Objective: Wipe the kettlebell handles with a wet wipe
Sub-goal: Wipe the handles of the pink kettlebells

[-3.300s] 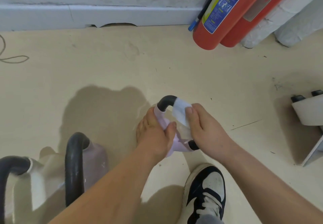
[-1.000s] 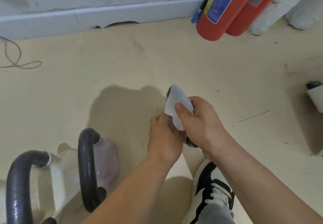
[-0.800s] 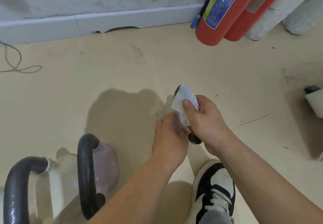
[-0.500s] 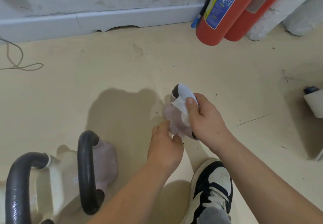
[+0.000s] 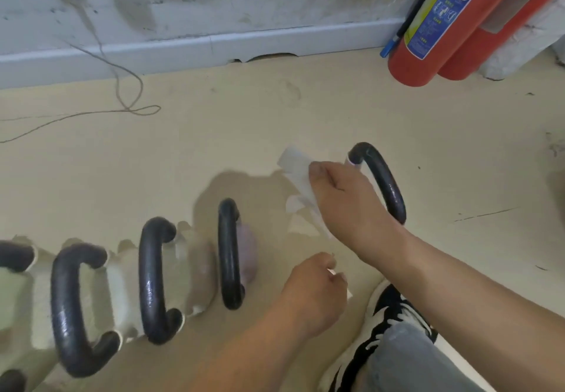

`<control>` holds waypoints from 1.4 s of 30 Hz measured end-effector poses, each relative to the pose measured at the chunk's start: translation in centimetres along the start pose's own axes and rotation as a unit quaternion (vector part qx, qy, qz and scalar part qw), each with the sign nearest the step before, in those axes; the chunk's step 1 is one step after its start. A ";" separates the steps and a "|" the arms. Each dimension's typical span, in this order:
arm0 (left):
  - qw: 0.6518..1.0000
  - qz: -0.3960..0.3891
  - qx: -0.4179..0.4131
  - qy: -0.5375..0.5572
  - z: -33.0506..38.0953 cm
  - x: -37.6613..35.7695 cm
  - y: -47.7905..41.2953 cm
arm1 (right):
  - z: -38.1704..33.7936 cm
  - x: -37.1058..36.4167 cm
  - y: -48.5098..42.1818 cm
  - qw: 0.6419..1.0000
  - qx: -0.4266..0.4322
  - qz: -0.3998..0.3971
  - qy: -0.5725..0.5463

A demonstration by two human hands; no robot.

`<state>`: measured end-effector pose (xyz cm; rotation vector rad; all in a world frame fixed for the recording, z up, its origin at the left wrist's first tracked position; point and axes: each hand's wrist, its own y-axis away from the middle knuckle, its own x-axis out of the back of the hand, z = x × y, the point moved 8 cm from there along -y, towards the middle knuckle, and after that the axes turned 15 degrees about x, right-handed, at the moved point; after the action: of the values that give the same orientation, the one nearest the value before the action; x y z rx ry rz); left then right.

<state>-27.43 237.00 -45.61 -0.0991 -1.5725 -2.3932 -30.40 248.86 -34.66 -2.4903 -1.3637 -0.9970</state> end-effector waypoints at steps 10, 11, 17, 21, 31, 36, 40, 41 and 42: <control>0.972 -0.059 0.094 0.208 -9.8 2.4 4.4 | -5.2 -1.5 3.7 0.970 -0.051 -0.203 0.120; 0.954 -0.066 0.120 0.267 -11.0 2.2 4.7 | -4.9 -2.2 3.9 0.968 -0.060 -0.209 0.127; 0.819 -0.005 0.178 0.546 -15.5 3.7 4.2 | -0.4 -8.1 6.1 0.978 -0.196 -0.072 -0.030; 0.733 -0.090 0.136 0.661 -13.2 4.6 3.8 | 1.5 -10.6 7.7 0.955 -0.254 0.001 -0.150; 0.727 -0.105 0.137 0.665 -10.7 3.7 1.3 | 4.0 -8.8 5.5 0.956 -0.250 -0.003 -0.150; 0.703 -0.169 0.134 0.678 -8.4 1.6 1.0 | 6.2 -6.8 5.4 0.954 -0.256 0.008 -0.158; 0.701 -0.177 0.137 0.677 -7.9 1.6 0.7 | 5.7 -6.7 4.7 0.961 -0.231 -0.001 -0.149; 0.709 -0.169 0.141 0.670 -7.6 1.8 0.6 | 5.5 -6.8 4.4 0.964 -0.220 -0.009 -0.147; 0.719 -0.158 0.147 0.660 -7.4 1.9 0.4 | 5.3 -6.9 4.2 0.967 -0.210 -0.018 -0.144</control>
<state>-28.46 229.78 -47.83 1.6397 -1.1147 -1.4624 -27.12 243.71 -42.16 -3.0365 -1.3966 -1.0570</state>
